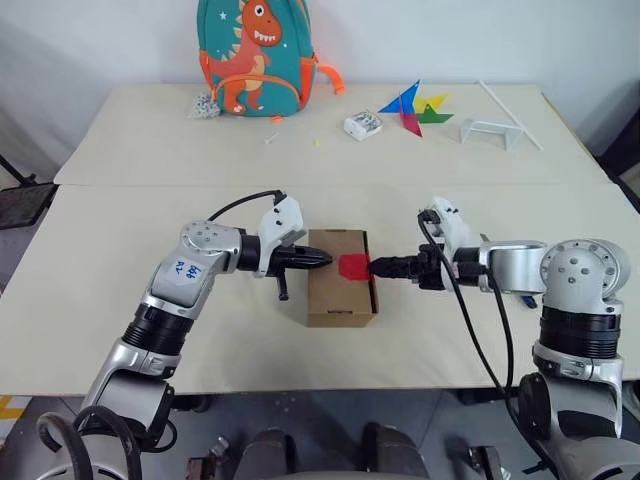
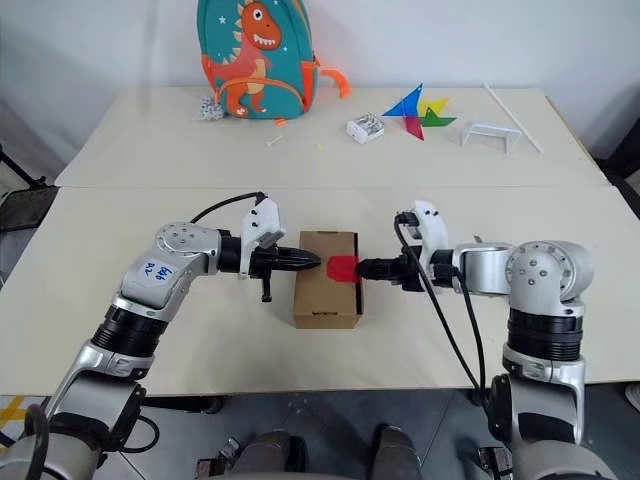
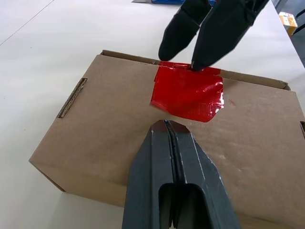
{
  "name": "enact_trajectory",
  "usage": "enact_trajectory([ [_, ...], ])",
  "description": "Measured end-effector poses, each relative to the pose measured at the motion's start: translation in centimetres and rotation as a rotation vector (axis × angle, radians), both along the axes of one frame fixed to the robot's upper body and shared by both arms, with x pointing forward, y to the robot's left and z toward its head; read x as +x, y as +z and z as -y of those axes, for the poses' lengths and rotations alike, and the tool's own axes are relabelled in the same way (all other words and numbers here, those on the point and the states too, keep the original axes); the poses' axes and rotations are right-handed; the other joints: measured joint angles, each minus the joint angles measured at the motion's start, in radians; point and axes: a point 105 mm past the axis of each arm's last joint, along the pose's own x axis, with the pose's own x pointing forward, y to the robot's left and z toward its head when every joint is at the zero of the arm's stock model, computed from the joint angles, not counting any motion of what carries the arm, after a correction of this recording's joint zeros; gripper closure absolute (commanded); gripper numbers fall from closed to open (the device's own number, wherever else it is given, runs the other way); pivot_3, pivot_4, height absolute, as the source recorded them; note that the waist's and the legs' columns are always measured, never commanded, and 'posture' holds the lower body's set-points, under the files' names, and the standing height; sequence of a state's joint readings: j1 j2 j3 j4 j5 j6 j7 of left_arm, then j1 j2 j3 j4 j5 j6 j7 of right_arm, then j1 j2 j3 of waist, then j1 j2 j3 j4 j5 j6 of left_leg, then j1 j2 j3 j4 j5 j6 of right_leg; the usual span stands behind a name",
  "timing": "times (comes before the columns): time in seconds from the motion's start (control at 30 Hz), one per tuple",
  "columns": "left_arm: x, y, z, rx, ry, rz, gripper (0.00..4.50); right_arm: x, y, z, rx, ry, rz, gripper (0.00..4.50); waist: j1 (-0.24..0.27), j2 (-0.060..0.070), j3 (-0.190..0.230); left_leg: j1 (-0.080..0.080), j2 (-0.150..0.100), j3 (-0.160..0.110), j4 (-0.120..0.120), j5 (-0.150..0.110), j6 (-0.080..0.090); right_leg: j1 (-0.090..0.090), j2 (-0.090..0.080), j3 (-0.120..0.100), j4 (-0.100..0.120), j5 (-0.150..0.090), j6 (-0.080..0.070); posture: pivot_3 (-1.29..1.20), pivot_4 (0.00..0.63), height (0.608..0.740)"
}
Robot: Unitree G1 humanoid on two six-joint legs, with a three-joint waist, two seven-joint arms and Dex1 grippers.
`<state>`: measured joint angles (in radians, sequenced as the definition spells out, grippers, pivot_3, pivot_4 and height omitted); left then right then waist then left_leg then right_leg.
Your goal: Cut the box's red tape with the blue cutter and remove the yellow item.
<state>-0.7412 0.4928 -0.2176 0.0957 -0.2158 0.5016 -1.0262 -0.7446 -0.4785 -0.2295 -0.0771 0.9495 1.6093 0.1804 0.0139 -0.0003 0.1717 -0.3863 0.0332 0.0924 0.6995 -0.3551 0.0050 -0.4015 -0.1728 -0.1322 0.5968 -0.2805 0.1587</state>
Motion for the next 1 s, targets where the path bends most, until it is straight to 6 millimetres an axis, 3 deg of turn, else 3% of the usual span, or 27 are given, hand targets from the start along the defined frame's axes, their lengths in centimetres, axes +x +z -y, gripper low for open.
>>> enact_trajectory([
  [0.3,0.0,-0.1,0.3,0.006,-0.007,0.01,4.5,-0.1,0.1,0.2,-0.144,0.018,0.04,0.32,0.001,0.0,0.0,0.0,0.0,0.0,0.0,0.0,0.0,0.0,0.0,0.0,0.0,0.0,0.0,0.0,0.15,0.74],
  [1.0,-0.5,-0.5,1.6,0.006,-0.048,0.013,4.5,-0.2,0.1,2.0,-0.25,0.033,0.107,0.32,0.012,0.0,0.0,0.0,0.0,0.0,0.001,0.0,0.0,0.001,0.0,0.0,0.0,0.0,0.0,0.0,0.15,0.74],
])
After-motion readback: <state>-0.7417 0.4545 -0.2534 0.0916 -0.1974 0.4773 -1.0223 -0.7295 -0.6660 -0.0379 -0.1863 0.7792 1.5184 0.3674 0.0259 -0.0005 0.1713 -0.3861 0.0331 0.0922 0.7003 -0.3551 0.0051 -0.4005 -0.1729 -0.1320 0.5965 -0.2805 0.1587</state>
